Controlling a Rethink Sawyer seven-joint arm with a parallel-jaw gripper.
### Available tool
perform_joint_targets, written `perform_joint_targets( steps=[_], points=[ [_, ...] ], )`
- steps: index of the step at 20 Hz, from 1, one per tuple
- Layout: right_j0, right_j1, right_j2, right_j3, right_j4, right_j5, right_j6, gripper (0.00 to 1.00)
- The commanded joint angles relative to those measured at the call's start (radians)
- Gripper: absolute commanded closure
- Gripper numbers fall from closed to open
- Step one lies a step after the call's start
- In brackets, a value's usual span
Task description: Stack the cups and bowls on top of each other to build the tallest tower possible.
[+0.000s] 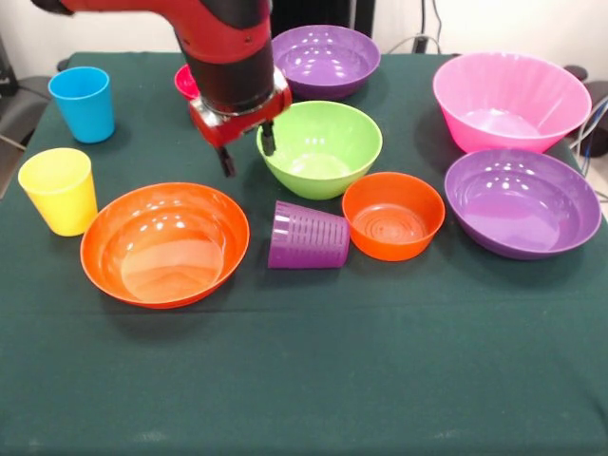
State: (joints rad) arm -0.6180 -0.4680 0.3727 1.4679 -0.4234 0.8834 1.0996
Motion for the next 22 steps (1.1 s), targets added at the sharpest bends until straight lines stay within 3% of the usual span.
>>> perform_joint_targets(
  steps=[1,4,8,13,17,22],
  points=[
    [0.012,-0.074,-0.021,-0.084,0.026,0.153,0.057,0.0],
    [-0.003,-0.118,-0.02,-0.071,0.038,0.183,0.043,0.0],
    [-0.022,-0.11,0.004,-0.066,0.049,0.124,0.043,0.0],
    [0.005,0.105,0.013,-0.186,0.021,-0.071,0.097,0.0],
    [0.049,0.126,-0.011,-0.21,0.012,-0.133,0.162,0.0],
    [0.104,0.154,-0.049,-0.268,0.039,-0.082,0.202,0.0]
  ],
)
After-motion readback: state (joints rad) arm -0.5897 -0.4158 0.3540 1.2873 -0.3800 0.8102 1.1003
